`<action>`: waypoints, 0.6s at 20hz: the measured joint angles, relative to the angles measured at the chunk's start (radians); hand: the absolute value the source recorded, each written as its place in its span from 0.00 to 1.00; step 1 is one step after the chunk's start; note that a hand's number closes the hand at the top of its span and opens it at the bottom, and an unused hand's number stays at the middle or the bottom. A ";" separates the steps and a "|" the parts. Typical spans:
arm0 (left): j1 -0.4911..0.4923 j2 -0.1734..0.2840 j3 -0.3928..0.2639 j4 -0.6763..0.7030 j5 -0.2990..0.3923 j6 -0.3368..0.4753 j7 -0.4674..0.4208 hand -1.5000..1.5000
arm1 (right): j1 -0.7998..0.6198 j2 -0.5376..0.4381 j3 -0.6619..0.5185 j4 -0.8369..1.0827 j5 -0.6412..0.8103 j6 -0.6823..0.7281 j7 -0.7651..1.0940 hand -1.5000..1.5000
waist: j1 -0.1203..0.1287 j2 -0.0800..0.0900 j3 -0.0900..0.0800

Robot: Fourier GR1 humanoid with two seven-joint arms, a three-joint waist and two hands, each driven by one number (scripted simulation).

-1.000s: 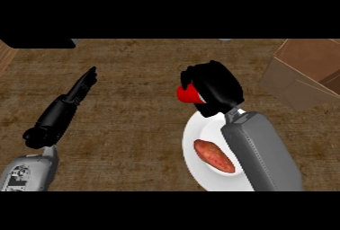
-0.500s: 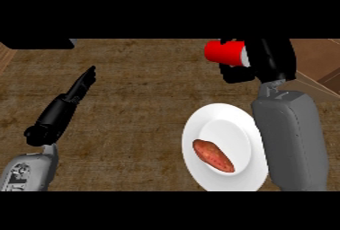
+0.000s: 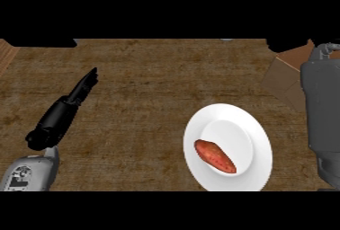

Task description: Pick the can from the plate and place it in the cardboard box

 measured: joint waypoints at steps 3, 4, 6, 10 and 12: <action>-0.014 0.000 0.007 0.026 0.000 -0.001 -0.015 0.50 | -0.022 -0.086 -0.018 0.120 0.003 0.027 -0.052 1.00 | 0.001 0.002 0.000; -0.012 0.002 0.007 0.019 0.003 -0.006 -0.010 0.50 | -0.025 -0.112 -0.023 0.158 0.002 0.048 -0.065 1.00 | 0.003 0.003 0.000; -0.016 -0.005 0.002 0.017 -0.002 -0.001 -0.006 0.50 | -0.025 -0.153 -0.028 0.237 0.000 0.096 -0.089 1.00 | 0.005 0.004 0.000; -0.032 -0.005 0.005 0.006 0.004 -0.007 0.015 0.50 | -0.058 -0.232 -0.040 0.401 -0.005 0.168 -0.145 1.00 | 0.011 0.006 0.001; -0.041 -0.009 0.002 0.022 -0.004 -0.002 0.007 0.50 | -0.063 -0.271 -0.040 0.481 -0.004 0.192 -0.198 1.00 | 0.012 0.008 0.001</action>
